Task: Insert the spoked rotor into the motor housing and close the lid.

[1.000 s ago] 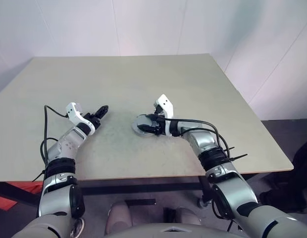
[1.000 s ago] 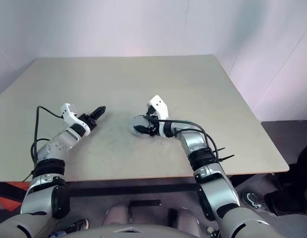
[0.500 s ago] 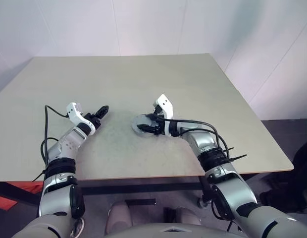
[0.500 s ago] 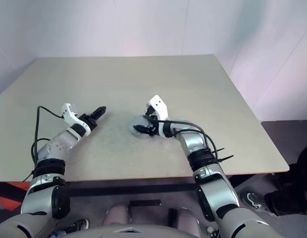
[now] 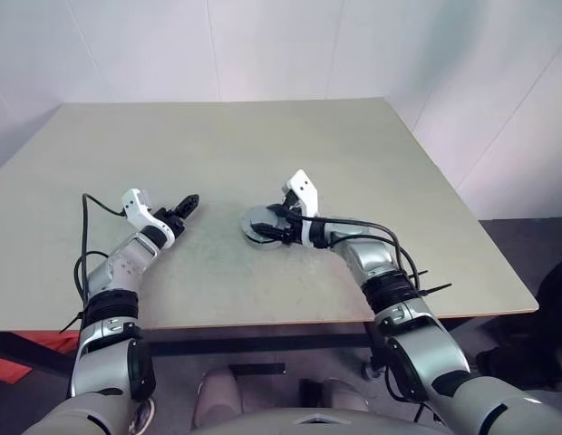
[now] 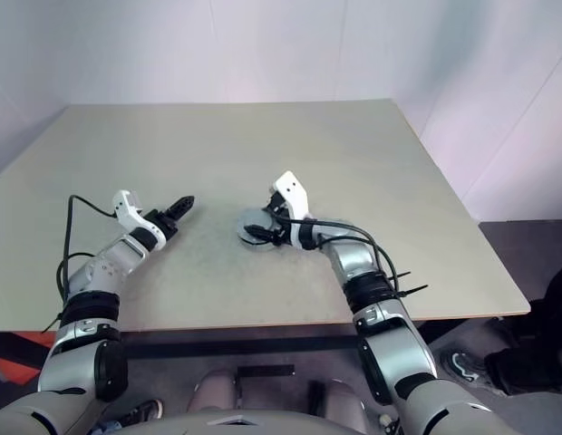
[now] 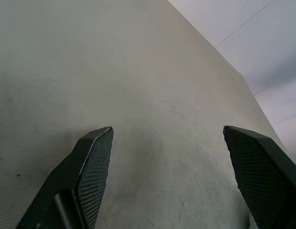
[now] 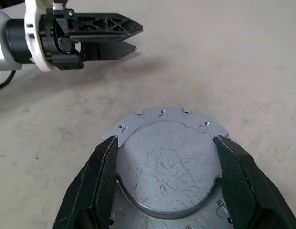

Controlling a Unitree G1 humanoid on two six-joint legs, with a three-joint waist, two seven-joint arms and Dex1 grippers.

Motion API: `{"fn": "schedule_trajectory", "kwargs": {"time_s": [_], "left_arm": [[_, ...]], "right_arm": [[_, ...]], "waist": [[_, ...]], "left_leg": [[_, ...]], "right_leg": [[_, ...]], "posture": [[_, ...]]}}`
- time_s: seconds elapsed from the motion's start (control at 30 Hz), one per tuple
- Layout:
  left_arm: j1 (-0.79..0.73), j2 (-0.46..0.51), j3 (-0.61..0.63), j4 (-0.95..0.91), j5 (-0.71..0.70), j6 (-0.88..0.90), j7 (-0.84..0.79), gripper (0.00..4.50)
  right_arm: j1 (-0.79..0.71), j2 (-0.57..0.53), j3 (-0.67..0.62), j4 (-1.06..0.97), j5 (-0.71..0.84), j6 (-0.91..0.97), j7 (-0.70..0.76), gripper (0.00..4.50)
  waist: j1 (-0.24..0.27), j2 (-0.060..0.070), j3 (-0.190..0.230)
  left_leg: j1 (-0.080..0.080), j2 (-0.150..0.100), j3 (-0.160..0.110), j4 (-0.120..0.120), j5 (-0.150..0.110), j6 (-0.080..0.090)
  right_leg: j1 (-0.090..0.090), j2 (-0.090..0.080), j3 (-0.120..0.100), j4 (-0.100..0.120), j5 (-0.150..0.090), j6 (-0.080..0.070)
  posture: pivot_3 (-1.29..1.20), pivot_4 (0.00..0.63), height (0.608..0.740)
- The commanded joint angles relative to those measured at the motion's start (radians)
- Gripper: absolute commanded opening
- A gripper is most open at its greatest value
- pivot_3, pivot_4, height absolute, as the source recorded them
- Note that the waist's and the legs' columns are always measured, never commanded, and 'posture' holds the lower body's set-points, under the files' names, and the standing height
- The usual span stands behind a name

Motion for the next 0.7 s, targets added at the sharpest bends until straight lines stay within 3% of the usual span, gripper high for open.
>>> {"fn": "schedule_trajectory", "kwargs": {"time_s": [0.03, 0.7], "left_arm": [[-0.014, 0.010, 0.001, -0.029, -0.001, -0.005, -0.007, 3.93], [-0.012, 0.006, -0.005, -0.034, 0.003, -0.003, -0.008, 3.93]], "right_arm": [[-0.029, 0.000, 0.001, 0.031, -0.027, -0.054, -0.037, 3.06], [-0.034, 0.004, -0.030, -0.009, 0.024, -0.052, -0.019, 3.06]], "waist": [[0.000, 0.000, 0.000], [-0.001, 0.000, 0.000]], "left_leg": [[0.000, 0.000, 0.000, 0.000, 0.000, 0.000], [0.001, 0.000, 0.000, 0.000, 0.000, 0.000]], "right_leg": [[0.000, 0.000, 0.000, 0.000, 0.000, 0.000], [0.001, 0.000, 0.000, 0.000, 0.000, 0.001]], "posture": [[0.00, 0.000, 0.740], [0.00, 0.000, 0.740]]}}
